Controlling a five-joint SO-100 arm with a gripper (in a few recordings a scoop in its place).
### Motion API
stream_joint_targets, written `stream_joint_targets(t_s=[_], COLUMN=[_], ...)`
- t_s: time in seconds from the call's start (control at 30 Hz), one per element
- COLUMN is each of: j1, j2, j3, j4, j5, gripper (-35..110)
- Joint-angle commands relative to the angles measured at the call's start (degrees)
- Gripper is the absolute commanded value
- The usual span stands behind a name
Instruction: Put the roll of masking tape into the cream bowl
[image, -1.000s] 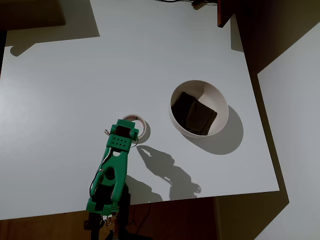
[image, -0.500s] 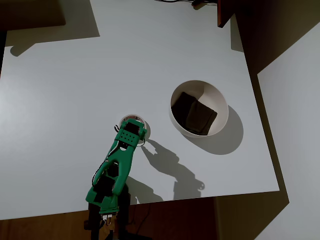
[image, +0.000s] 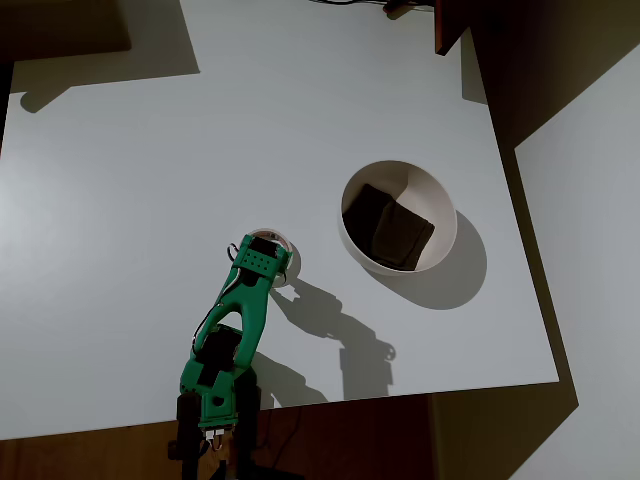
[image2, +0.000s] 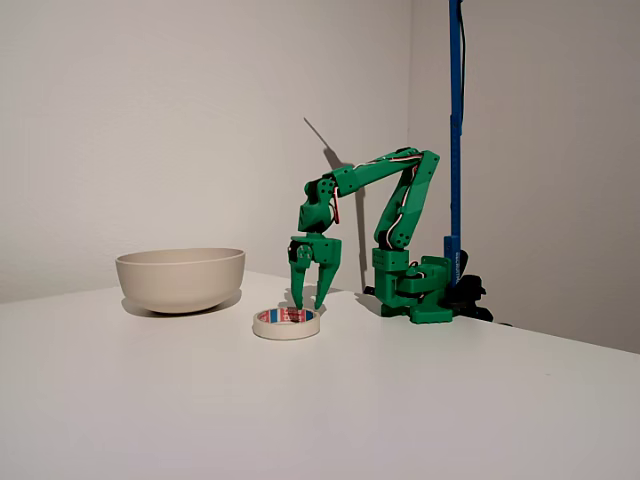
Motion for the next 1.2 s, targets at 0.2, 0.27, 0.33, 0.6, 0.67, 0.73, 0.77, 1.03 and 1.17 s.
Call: stream_joint_targets(t_s=[0.2, 0.27, 0.33, 0.6, 0.67, 0.73, 0.77, 1.03, 1.17], j1=[-0.6, -0.8, -0.9, -1.5, -1.8, -1.8, -1.7, -2.4, -3.6], j2=[-0.4, 0.7, 2.5, 6.1, 4.7, 3.3, 2.5, -4.2, -7.6], j3=[-3.4, -3.5, -3.5, -3.4, -3.4, -3.4, -3.4, -3.4, -3.4], j4=[-0.7, -0.4, 0.4, 4.3, 4.6, 4.3, 4.1, -0.2, -2.6], j5=[1.3, 1.4, 1.3, 1.5, 1.7, 1.8, 1.8, 1.8, 2.2], gripper=[10, 10, 10, 12, 11, 11, 11, 12, 11])
